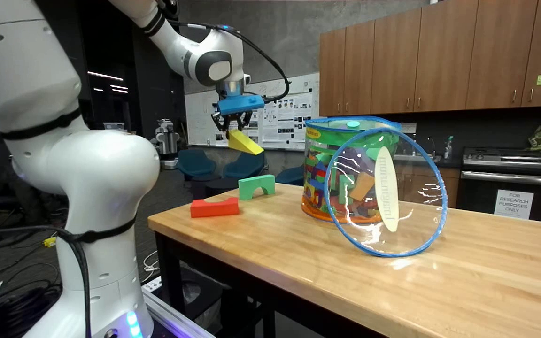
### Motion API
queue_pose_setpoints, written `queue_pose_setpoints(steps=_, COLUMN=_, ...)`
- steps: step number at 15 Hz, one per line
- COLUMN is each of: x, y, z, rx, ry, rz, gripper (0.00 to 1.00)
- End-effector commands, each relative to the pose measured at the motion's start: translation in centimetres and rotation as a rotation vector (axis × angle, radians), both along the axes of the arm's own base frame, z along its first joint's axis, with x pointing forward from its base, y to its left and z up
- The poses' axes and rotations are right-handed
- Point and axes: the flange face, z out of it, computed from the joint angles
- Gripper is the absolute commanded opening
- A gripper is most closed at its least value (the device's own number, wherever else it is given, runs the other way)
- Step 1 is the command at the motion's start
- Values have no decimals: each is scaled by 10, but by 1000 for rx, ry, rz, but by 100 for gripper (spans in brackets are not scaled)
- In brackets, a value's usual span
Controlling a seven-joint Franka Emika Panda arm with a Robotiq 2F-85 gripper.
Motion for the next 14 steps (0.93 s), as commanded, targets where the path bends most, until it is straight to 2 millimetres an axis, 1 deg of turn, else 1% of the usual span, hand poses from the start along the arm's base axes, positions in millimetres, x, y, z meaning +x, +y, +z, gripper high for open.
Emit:
queue_pose_setpoints(steps=1, x=28, y=-15, z=33, rx=-15, ry=37, rz=-77, gripper=19)
queue_pose_setpoints(steps=5, x=58, y=-39, z=75, rx=29, ry=22, rz=-157, gripper=19)
queue_pose_setpoints(steps=9, x=95, y=-72, z=110, rx=75, ry=4, rz=-248, gripper=19)
queue_pose_setpoints(steps=11, x=113, y=-92, z=123, rx=90, ry=-1, rz=-303, gripper=19)
queue_pose_setpoints(steps=14, x=137, y=-128, z=134, rx=105, ry=-6, rz=-395, gripper=19)
